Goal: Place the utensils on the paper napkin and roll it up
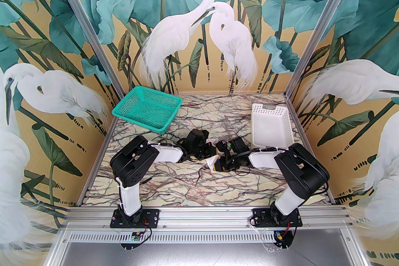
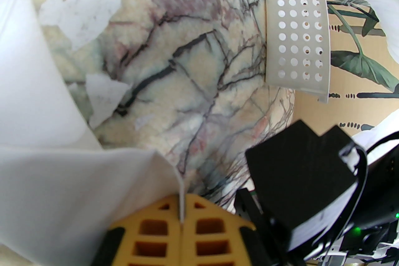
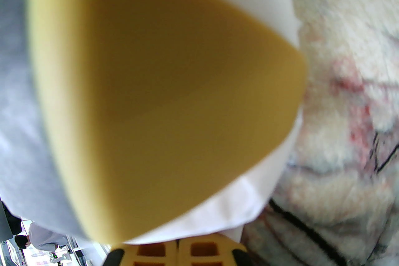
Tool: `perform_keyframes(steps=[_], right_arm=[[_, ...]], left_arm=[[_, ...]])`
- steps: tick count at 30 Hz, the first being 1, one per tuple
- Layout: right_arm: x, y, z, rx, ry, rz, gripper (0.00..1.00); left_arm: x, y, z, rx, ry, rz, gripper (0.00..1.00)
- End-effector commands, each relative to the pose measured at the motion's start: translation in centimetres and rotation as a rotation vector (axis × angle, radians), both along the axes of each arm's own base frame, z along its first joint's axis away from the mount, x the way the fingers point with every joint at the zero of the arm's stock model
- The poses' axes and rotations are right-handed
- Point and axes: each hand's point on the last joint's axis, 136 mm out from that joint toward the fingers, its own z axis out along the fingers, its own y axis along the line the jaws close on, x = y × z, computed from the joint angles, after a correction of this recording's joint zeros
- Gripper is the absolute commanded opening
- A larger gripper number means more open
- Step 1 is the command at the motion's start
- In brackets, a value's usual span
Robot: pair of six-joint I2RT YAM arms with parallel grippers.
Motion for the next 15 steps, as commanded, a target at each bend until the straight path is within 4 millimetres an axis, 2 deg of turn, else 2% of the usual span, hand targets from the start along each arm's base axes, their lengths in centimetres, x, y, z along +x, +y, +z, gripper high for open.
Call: perform_keyframes(steps=[1,7,11,15], right_arm=[[-2.1,-3.8,-5.0,-0.245,0.104,-0.070,0.00],[-2.0,-3.0,-3.7,-0.174,0.075,-0.063,0.02],[-2.2,-2.2,-1.7,-0.103,0.065,-0.052,0.09],[-2.0,-2.4,0.2,-0.090,0.029,-0.056,0.18]], left_arm=[[0.5,-1.2,0.5,-0.040,-0.011,-0.004,0.00],[0.5,-1.4,-0.5,-0.060,0.016,0.006,0.00],[0.4,-1.0,-1.3,-0.045,0.028,0.023,0.00],[0.2,-0.7,-1.8,-0.034,0.035,0.028,0.00]])
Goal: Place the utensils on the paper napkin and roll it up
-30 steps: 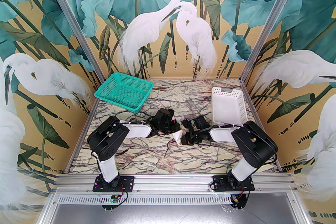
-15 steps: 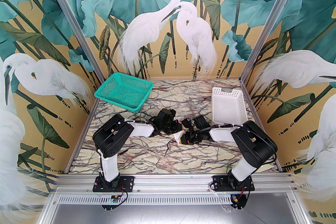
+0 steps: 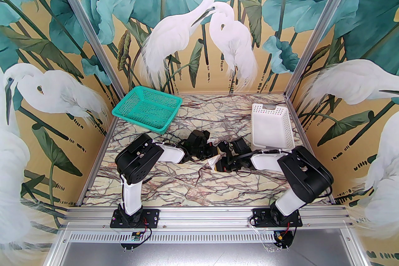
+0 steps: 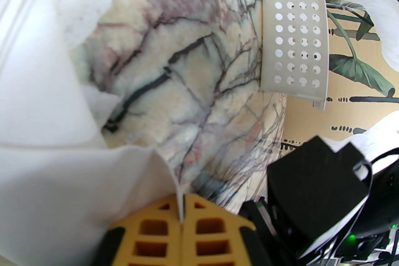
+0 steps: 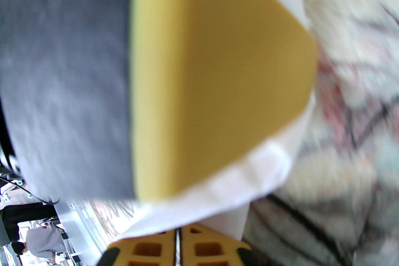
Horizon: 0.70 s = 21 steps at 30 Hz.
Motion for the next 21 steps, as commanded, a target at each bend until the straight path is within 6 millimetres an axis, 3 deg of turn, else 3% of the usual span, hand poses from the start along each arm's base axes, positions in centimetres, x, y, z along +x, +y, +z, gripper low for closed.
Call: perform_keyframes(steps=[1,10,21], right_arm=[[-1.1,-1.4,0.3,-0.055,0.035,-0.028,0.20],[1.2,-1.9,3.7,0.001,-0.018,-0.111,0.42],[2.7,-0.2,3.3,0.053,0.017,-0.122,0.44]], left_arm=[[-0.2,0.3,-1.5,0.023,0.017,0.017,0.00],[-0.3,0.3,-1.4,0.022,0.014,0.014,0.00],[-0.2,0.4,-1.2,0.025,0.011,0.014,0.00]])
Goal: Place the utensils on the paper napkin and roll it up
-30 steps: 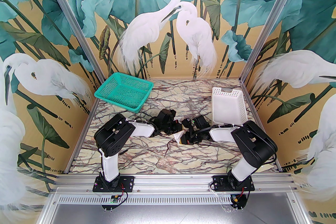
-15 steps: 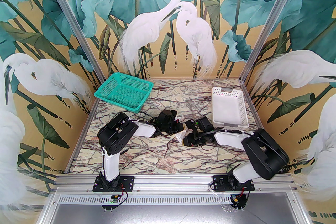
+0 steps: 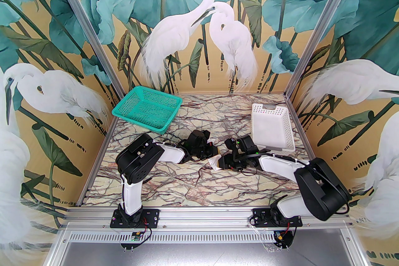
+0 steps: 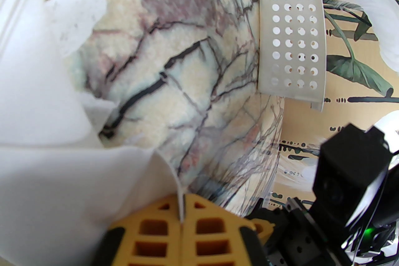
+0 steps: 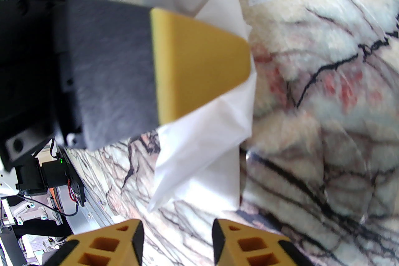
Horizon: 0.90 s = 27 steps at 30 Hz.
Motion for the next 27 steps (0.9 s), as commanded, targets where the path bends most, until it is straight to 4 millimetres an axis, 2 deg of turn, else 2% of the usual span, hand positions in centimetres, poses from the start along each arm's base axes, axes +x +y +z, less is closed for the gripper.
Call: perform_keyframes(steps=[1,10,13,20,27], right_arm=[[1.4,1.3,0.9,0.047,-0.019,-0.001,0.43],[2.2,2.2,0.4,0.025,-0.019,0.007,0.41],[2.0,1.7,-0.4,-0.016,-0.006,0.002,0.34],[1.3,-0.5,-2.1,-0.176,0.008,0.012,0.09],[0.8,-1.7,-3.6,-0.297,0.015,0.032,0.00]], left_arm=[[-0.4,0.4,-1.2,0.030,0.018,0.012,0.00],[-0.4,0.4,-1.2,0.032,0.018,0.011,0.00],[-0.4,0.5,-1.2,0.033,0.017,0.012,0.00],[-0.2,0.5,-1.6,0.050,0.024,0.017,0.00],[-0.1,0.4,-1.8,0.060,0.029,0.010,0.00]])
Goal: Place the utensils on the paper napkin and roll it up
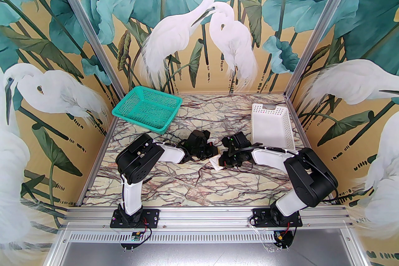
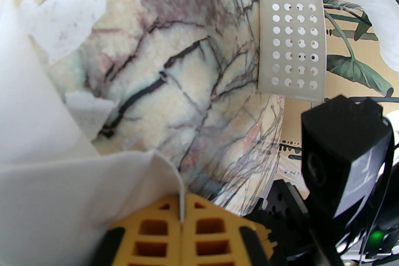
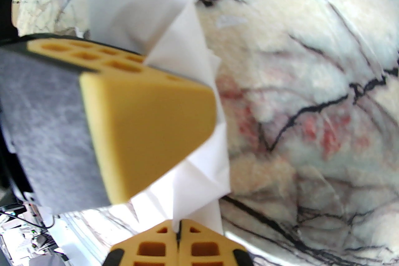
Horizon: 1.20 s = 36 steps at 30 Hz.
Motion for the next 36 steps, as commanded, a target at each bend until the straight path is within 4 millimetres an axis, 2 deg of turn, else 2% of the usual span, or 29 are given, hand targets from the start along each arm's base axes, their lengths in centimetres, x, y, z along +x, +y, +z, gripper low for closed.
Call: perform_keyframes(steps=[1,8,11,18,21,25,31,36], right_arm=[[-0.6,-1.5,-1.6,-0.124,0.018,0.012,0.00],[-1.0,-2.8,-3.0,-0.277,0.023,0.042,0.00],[-1.1,-2.7,-2.5,-0.271,0.016,0.050,0.02],[0.0,-1.7,1.4,-0.170,-0.080,0.046,0.29],[0.3,-1.0,1.8,-0.107,-0.084,0.043,0.41],[0.8,0.1,2.0,-0.011,-0.079,0.022,0.49],[1.2,0.0,0.5,-0.045,-0.053,0.026,0.50],[1.3,0.7,0.2,-0.018,-0.042,0.039,0.44]], left_arm=[[-0.1,0.3,-1.8,0.058,0.025,0.009,0.00],[0.0,0.3,-2.0,0.075,0.029,0.007,0.00],[0.0,0.3,-2.2,0.076,0.031,0.007,0.00],[-0.1,0.3,-2.0,0.073,0.030,0.003,0.00],[0.0,0.2,-1.9,0.070,0.027,0.003,0.00],[-0.2,0.2,-1.8,0.070,0.026,0.001,0.00],[-0.1,0.2,-1.6,0.064,0.022,0.002,0.00],[0.0,0.1,-1.5,0.059,0.019,0.003,0.00]])
